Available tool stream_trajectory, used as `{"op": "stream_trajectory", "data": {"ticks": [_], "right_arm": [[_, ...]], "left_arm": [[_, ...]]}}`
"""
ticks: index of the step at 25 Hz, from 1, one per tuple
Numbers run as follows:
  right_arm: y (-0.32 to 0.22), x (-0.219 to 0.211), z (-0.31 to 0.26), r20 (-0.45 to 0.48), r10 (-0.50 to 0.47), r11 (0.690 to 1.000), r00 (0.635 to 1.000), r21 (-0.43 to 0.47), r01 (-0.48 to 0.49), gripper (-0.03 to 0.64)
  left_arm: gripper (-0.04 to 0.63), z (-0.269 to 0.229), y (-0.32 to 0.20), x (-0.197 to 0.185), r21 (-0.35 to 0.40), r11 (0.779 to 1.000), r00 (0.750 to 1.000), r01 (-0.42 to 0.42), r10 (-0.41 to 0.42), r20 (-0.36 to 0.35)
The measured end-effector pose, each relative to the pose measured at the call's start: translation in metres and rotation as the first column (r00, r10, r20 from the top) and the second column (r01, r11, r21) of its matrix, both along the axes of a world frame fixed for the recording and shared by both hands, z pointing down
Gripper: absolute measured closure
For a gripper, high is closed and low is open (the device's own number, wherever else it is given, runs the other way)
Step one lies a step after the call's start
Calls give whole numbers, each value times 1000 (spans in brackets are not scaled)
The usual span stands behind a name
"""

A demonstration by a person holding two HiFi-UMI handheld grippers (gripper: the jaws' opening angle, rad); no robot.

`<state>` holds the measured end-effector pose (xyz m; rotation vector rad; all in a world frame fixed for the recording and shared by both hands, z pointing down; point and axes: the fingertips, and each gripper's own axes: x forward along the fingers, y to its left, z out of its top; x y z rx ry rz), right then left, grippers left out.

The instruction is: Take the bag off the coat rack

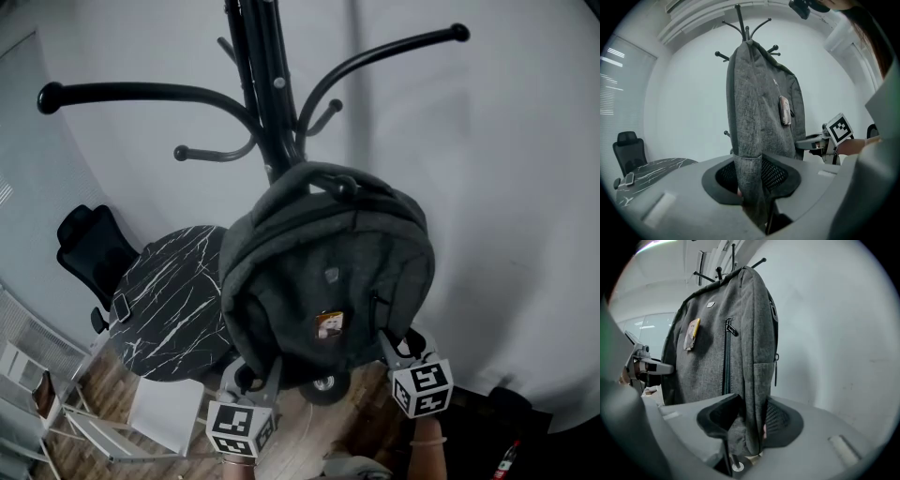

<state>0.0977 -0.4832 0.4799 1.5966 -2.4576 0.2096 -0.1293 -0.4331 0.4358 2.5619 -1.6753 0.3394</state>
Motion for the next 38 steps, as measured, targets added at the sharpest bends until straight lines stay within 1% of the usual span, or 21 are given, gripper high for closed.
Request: {"op": "stream_trajectory", "data": {"ticks": [5,9,11,14,17,21,26,31,34,38], "right_arm": [[7,0,-6,-17,14,1000,1000,26,-13,472],[14,1,-11,-21,30,999,999,44,-29,480],[18,1,-13,-20,35,998,999,52,-34,483],[26,3,-18,-18,45,997,999,68,-43,485],[30,4,-22,-14,55,995,998,81,-53,486],[36,6,-25,-12,61,994,998,93,-60,488],[45,9,-29,-11,71,992,997,103,-70,489],[54,10,-32,-10,75,991,997,110,-73,491],[59,11,-34,-11,76,991,997,113,-75,492],[73,13,-36,-14,80,990,997,116,-78,495]], "left_arm": [[491,-3,5,2,8,1000,1000,-1,1,14],[495,-6,10,2,49,999,999,8,-10,31],[497,-8,15,4,46,999,999,5,-7,32],[499,-12,22,5,65,998,999,7,-10,39],[499,-14,27,9,48,999,999,1,-3,35],[500,-17,31,9,59,998,999,3,-5,38],[500,-24,37,12,90,996,999,-8,4,39],[502,-27,44,14,97,995,999,-7,3,44],[502,-31,47,12,126,992,999,1,-7,53],[502,-31,57,11,118,993,999,11,-17,50]]}}
